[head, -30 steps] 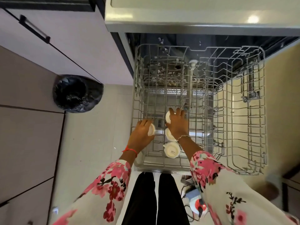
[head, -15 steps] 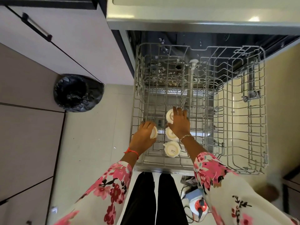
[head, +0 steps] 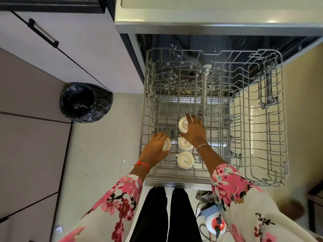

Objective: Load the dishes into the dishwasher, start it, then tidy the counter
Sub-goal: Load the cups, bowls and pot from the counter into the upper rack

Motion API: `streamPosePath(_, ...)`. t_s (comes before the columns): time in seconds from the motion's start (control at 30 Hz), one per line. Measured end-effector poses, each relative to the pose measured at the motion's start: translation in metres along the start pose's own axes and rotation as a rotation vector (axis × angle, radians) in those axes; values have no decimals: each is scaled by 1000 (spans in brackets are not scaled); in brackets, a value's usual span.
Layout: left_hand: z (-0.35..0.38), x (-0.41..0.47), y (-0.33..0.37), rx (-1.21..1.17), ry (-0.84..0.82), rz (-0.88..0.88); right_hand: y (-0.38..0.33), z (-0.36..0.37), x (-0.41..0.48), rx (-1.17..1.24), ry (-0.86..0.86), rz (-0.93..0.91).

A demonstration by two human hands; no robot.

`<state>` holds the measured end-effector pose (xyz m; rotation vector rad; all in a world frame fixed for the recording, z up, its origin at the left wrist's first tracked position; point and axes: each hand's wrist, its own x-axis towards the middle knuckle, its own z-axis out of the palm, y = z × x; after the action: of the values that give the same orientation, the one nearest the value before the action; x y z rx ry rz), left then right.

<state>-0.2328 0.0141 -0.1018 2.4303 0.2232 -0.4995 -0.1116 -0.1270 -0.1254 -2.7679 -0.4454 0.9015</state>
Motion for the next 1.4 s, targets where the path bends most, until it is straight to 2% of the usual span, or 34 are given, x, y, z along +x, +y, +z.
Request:
streamPosePath(0.1,-1,-1,2,-18,17,-1,5,-1,-1,18,69,-59)
streamPosePath(0.17,-3,0,5,-44,38,-24,4,-3,-4,141,103,-173)
streamPosePath(0.3,-8,8,12,-225,95,-121,-6,-11,-20,528,-89,-407)
streamPosePath(0.47,-18,23,21,-286,102,-42,-14,-23,-21,565,-152,-494)
streamPosePath(0.6,-23,35,25,-328,73,-22,-11,-33,-14,462,-168,-559)
streamPosePath(0.7,-25,44,28,-374,61,2,-4,-41,-7,434,-153,-544)
streamPosePath(0.77,-28,49,29,-320,92,12,-2,-45,0,454,-88,-482)
streamPosePath(0.9,-36,55,14,95,336,17,2,-53,16,586,116,-209)
streamPosePath(1.0,-42,57,-4,254,473,-109,6,-60,27,616,228,-110)
streamPosePath(1.1,-46,55,-18,200,483,-277,9,-57,40,582,236,-67)
streamPosePath(1.2,-48,54,-19,-16,372,-458,9,-48,49,520,198,-42)
streamPosePath(1.27,-47,55,-20,-45,324,-506,9,-43,54,473,186,-45)
streamPosePath(1.4,-46,57,-20,-177,338,-530,9,-41,56,424,191,-60)
